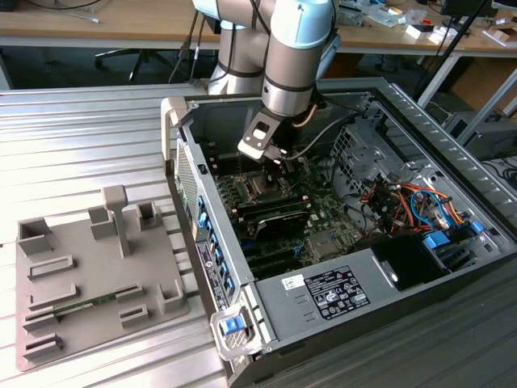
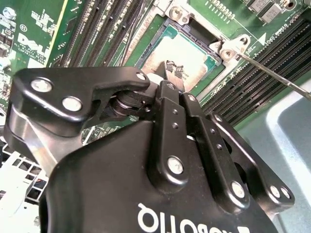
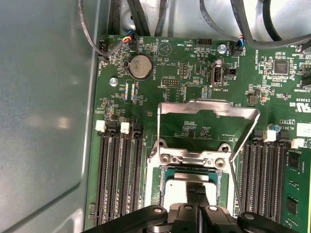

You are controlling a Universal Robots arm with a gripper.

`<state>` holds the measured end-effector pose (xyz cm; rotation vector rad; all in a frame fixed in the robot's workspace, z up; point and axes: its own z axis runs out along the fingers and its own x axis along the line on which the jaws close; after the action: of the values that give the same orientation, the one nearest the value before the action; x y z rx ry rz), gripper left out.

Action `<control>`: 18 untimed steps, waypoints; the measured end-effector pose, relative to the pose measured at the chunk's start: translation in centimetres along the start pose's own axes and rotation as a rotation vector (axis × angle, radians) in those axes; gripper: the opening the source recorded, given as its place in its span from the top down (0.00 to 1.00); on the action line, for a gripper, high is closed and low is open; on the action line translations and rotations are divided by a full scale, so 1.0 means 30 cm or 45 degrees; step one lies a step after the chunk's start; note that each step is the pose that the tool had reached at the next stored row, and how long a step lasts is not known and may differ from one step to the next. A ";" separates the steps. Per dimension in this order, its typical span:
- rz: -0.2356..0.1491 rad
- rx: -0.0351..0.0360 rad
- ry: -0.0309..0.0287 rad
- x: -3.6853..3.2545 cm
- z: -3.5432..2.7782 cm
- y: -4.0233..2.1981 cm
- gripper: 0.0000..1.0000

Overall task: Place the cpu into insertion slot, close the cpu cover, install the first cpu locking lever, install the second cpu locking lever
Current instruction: 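Place the cpu into insertion slot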

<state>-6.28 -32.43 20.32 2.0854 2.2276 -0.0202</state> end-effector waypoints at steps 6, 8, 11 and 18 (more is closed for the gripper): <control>0.000 -0.0010 0.0012 -0.006 -0.081 0.006 0.89; 0.000 -0.0010 0.0015 -0.010 -0.136 0.010 0.89; 0.000 -0.0009 0.0015 -0.015 -0.196 0.013 0.89; 0.000 -0.0010 0.0017 -0.015 -0.196 0.013 0.89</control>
<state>-6.19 -32.43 26.24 2.0858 2.2278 -0.0180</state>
